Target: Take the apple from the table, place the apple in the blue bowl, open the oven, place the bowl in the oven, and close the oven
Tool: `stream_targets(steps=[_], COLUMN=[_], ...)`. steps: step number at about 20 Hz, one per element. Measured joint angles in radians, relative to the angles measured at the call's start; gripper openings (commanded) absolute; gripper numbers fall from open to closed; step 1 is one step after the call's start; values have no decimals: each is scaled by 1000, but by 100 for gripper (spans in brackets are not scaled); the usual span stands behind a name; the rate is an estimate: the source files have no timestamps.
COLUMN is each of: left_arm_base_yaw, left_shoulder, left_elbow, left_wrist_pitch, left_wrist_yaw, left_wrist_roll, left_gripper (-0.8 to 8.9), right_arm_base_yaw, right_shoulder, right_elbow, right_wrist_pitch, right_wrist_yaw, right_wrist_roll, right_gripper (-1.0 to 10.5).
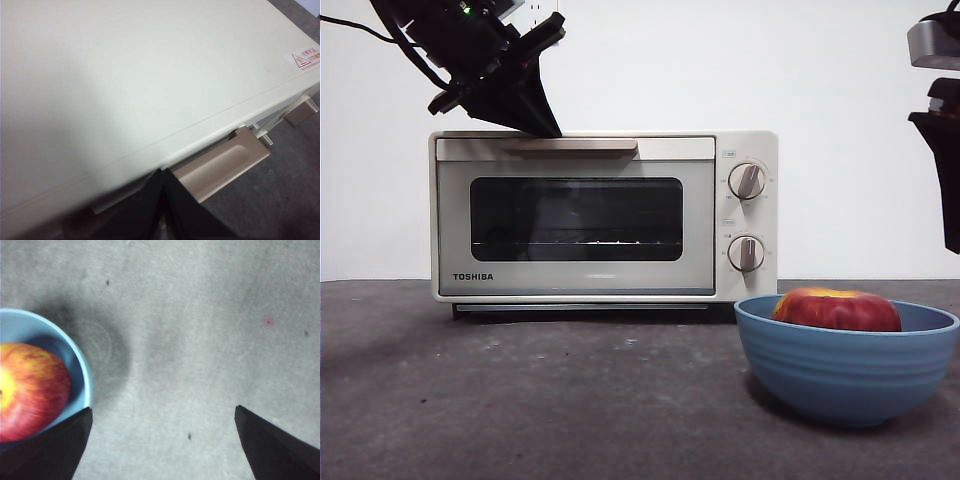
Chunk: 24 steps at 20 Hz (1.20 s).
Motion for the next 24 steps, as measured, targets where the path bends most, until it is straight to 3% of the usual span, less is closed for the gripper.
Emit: stream_targets(steps=[5, 10, 15, 20, 24], left_arm_base_yaw=[-59, -139, -163, -183, -185], left_shoulder=[-6, -12, 10, 10, -77], left_elbow=[22, 14, 0, 0, -1], left_wrist_pitch=[-116, -336, -518, -614, -573], left_wrist_yaw=[-2, 34, 7, -8, -8], left_wrist_roll=[5, 5, 8, 32, 35], left_gripper=[7, 7, 7, 7, 7], right_arm_base_yaw=[0, -4, -5, -5, -5], right_shoulder=[0, 0, 0, 0, 0], right_elbow=[0, 0, 0, 0, 0], right_wrist_pitch=[12, 12, 10, -2, -10], right_wrist_yaw=[-41, -44, -54, -120, -122], right_wrist_roll=[0, 0, 0, 0, 0], right_gripper=[453, 453, 453, 453, 436])
